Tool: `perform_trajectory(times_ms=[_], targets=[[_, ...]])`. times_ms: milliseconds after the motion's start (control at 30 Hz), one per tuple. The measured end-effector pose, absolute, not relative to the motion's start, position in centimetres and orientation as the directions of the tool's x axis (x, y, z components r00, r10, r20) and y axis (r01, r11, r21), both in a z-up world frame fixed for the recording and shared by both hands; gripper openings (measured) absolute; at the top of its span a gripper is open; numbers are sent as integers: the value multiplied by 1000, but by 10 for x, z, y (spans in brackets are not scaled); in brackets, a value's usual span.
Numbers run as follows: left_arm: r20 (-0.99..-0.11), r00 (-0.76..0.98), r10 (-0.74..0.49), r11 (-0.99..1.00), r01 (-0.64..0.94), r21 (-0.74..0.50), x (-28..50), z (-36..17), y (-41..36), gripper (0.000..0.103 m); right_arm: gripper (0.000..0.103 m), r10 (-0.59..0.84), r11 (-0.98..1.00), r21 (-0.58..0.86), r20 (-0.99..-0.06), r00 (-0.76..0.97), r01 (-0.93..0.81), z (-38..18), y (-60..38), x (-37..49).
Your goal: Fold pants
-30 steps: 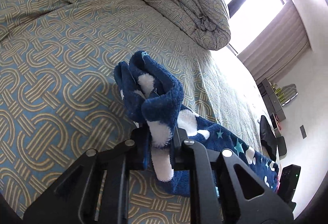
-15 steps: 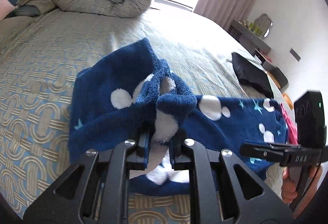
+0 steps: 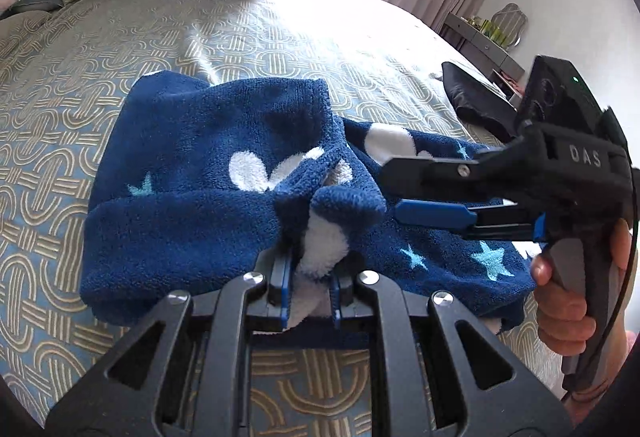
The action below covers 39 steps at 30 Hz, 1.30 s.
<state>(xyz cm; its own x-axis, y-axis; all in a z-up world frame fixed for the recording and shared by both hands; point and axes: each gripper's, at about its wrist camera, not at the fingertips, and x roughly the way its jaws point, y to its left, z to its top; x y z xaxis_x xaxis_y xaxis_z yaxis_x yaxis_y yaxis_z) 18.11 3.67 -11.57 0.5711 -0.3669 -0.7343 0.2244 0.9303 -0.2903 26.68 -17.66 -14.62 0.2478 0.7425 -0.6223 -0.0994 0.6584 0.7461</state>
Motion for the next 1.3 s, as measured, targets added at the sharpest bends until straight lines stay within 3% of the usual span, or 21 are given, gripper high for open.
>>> perform_trajectory(times_ms=[233,433,533,700,933,1300], targets=[[-723,588,-362,932,253,-260,165,-121,29,16,73,793,596,803,-583,175,-24,-155,-145,300],[-704,598,-384,923,260,-282,160,-118,32,16,72,753,651,759,-646,123,4,-163,-115,318],[-696,605,-388,922,254,-293,159,-115,35,16,15,664,743,667,-726,178,-51,-151,-104,325],[-664,614,-427,903,253,-346,155,-103,30,16,15,559,829,536,-794,239,-159,-121,-93,320],[-622,609,-492,870,324,-371,147,-76,-3,16,15,530,847,478,-788,312,-231,-79,-133,302],[-686,526,-502,858,403,-319,144,-83,-82,16,15,424,905,371,-829,365,-207,-85,-215,275]])
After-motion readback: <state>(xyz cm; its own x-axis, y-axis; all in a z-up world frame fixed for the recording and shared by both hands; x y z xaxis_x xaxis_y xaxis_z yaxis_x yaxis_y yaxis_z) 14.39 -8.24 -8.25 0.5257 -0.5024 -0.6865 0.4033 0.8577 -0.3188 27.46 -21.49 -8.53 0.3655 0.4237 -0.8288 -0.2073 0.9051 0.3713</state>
